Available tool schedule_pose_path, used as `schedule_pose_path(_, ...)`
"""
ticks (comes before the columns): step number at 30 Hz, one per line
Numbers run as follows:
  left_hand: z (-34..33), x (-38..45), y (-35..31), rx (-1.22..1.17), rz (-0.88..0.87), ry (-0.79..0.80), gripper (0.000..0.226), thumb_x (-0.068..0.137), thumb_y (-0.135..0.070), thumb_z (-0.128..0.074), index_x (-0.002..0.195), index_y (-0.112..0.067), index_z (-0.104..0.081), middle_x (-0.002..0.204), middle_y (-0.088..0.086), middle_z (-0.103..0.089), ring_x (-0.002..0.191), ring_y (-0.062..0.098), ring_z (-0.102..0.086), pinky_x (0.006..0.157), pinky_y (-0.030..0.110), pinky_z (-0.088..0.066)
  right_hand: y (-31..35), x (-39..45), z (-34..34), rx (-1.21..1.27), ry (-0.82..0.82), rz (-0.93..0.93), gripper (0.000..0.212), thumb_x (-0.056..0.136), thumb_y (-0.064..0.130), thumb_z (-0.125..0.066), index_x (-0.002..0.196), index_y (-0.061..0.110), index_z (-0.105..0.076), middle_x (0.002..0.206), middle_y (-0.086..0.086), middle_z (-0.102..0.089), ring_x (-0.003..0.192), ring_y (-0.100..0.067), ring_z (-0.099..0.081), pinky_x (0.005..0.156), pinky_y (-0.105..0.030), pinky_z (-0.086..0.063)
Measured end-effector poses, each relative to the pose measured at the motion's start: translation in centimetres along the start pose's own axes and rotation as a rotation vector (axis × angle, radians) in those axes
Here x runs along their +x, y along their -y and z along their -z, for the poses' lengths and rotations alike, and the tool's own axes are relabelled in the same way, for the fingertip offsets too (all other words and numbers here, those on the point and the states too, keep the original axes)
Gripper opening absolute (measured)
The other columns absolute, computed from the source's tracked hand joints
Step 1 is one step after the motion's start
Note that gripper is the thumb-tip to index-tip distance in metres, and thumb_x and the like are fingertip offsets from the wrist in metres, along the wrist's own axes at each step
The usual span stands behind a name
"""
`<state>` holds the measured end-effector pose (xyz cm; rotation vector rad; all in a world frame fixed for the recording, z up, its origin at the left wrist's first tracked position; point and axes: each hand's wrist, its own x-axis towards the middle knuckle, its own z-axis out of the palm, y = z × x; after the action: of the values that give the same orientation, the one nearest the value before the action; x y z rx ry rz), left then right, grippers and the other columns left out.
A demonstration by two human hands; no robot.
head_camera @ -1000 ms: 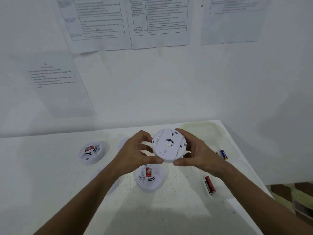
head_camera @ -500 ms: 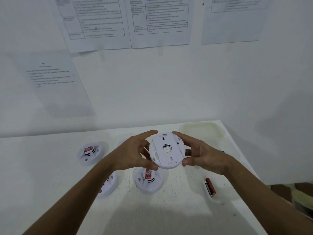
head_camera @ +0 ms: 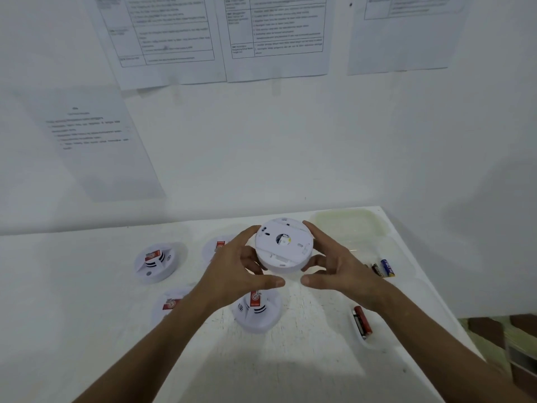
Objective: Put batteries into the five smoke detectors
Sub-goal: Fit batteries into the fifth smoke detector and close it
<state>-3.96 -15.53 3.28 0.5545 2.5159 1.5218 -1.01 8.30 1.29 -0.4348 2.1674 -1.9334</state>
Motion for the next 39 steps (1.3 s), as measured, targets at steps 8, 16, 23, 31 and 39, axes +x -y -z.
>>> schedule_pose_path(8,0.4,-0.8,-0.7,-0.115,0.008,0.131,0.063,0.077,-0.009,-0.079,0.125,-0.028,-0.044,0.089,0.005,-0.075,0.085,0.021,-0.073,0.084,0.043,-0.059,0.3,0.5,-0.8,-0.117,-0.104,0.037,0.112,0.058,0.000,-0.093,0.148,0.028,-0.032,0.141,0.016,-0.049,0.126,-0.003,-0.051,0.092,-0.023,-0.054)
schedule_pose_path(16,1.2,-0.4,-0.8,-0.036,-0.014,0.169,0.092,0.069,-0.017,-0.087,0.143,-0.037,-0.037,0.099,0.000,-0.073,0.085,0.021,-0.072,0.082,0.042,-0.059,0.7,0.4,-0.6,-0.117,-0.081,0.082,0.103,0.057,-0.005,-0.092,0.139,0.031,-0.042,0.130,0.010,-0.057,0.121,-0.011,-0.056,0.088,-0.030,-0.056)
schedule_pose_path(23,1.5,0.1,-1.0,-0.082,-0.039,0.213,0.085,0.068,-0.009,-0.085,0.135,-0.042,-0.043,0.096,0.004,-0.074,0.085,0.024,-0.072,0.086,0.047,-0.057,0.7,0.5,-0.6,-0.183,-0.035,0.088,0.107,0.056,-0.006,-0.092,0.143,0.023,-0.037,0.135,0.017,-0.053,0.129,-0.006,-0.049,0.097,-0.023,-0.050)
schedule_pose_path(31,1.6,0.4,-0.6,-0.117,-0.068,0.288,0.085,0.067,-0.018,-0.087,0.135,-0.046,-0.044,0.096,0.006,-0.073,0.087,0.029,-0.069,0.086,0.051,-0.056,0.4,0.7,-0.4,-0.239,-0.050,0.123,0.106,0.050,-0.006,-0.094,0.138,0.020,-0.042,0.131,0.015,-0.056,0.126,-0.006,-0.052,0.097,-0.016,-0.045)
schedule_pose_path(39,1.5,0.7,-1.4,0.044,-0.056,0.233,0.085,0.073,-0.029,-0.083,0.143,-0.041,-0.035,0.111,-0.005,-0.069,0.087,0.019,-0.071,0.080,0.038,-0.060,0.3,1.4,-0.1,-0.255,-0.100,0.168,0.096,0.055,-0.005,-0.092,0.136,0.021,-0.046,0.130,0.009,-0.057,0.124,-0.013,-0.054,0.095,-0.020,-0.049)
